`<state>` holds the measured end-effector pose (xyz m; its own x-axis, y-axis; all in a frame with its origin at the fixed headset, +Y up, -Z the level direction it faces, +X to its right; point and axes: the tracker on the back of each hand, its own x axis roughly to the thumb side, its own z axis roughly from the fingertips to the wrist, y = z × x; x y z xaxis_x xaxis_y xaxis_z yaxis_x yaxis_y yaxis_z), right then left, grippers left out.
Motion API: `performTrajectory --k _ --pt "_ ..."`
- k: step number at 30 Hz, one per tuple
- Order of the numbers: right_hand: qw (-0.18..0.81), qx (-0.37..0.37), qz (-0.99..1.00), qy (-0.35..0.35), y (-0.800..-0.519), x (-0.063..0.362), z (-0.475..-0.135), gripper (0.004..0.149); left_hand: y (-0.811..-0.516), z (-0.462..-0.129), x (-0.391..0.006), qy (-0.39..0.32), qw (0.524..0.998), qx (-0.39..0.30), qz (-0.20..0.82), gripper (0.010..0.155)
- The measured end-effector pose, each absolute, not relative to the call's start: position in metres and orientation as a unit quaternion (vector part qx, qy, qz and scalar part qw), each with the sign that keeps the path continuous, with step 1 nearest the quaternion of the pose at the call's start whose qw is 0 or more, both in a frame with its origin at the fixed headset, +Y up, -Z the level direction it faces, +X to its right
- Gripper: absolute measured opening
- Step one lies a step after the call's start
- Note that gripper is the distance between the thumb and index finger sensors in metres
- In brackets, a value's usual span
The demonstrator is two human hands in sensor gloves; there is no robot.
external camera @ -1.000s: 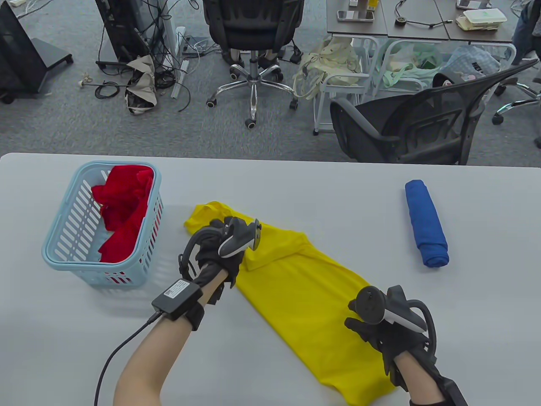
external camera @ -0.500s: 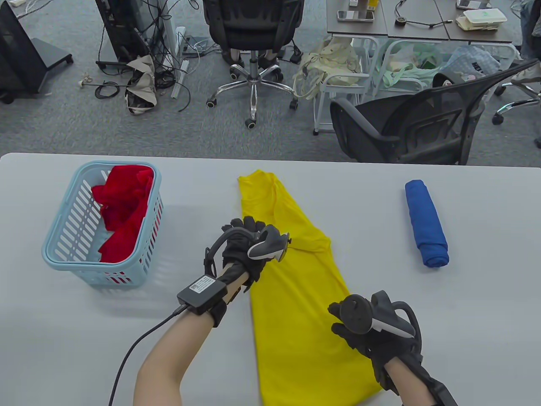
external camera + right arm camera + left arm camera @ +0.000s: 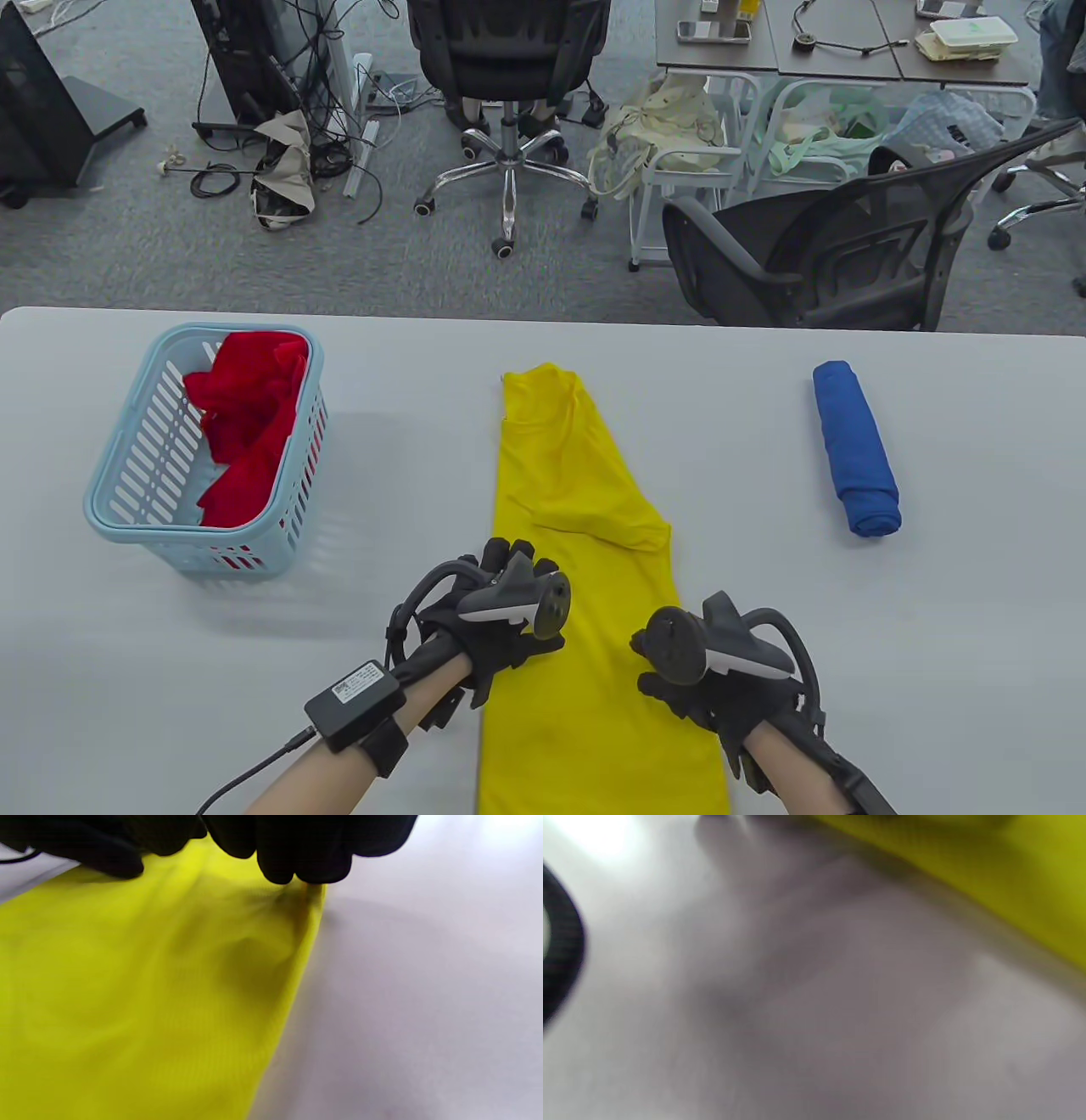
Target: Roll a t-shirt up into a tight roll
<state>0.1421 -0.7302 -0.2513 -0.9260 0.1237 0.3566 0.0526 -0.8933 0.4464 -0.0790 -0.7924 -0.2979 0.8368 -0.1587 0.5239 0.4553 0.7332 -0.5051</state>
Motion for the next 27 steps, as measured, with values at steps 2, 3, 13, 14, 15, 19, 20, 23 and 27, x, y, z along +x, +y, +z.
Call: performTrajectory --k 2,3,13,14,15,19,20,23,27 --pt "0.018 0.169 0.961 0.218 -0.727 0.145 -0.261 0.062 -0.793 -0.287 -0.081 -0.241 0.906 -0.303 -0.173 0.084" --pt "0.010 0.166 0.962 0.215 -0.725 0.143 -0.268 0.062 -0.793 -0.280 -0.081 -0.241 0.906 -0.309 -0.162 0.084" --pt "-0.038 0.173 0.966 0.190 -0.718 0.069 -0.343 0.069 -0.787 -0.266 -0.102 -0.231 0.923 -0.299 -0.077 0.084" --pt "-0.040 0.176 0.964 0.194 -0.721 0.063 -0.347 0.069 -0.791 -0.268 -0.105 -0.232 0.920 -0.305 -0.085 0.084" --pt "-0.046 0.179 0.962 0.202 -0.726 0.055 -0.355 0.069 -0.794 -0.271 -0.108 -0.230 0.916 -0.309 -0.110 0.084" --pt "-0.096 0.167 0.954 0.231 -0.749 0.039 -0.373 0.060 -0.794 -0.270 -0.107 -0.242 0.913 -0.307 -0.113 0.085" --pt "-0.101 0.165 0.955 0.223 -0.750 0.038 -0.377 0.054 -0.794 -0.269 -0.106 -0.244 0.912 -0.308 -0.115 0.085" --pt "-0.091 0.164 0.959 0.212 -0.747 0.040 -0.382 0.040 -0.794 -0.269 -0.106 -0.245 0.911 -0.311 -0.116 0.084" --pt "-0.017 0.150 0.962 0.228 -0.739 0.056 -0.390 0.040 -0.794 -0.269 -0.107 -0.245 0.908 -0.319 -0.114 0.084"
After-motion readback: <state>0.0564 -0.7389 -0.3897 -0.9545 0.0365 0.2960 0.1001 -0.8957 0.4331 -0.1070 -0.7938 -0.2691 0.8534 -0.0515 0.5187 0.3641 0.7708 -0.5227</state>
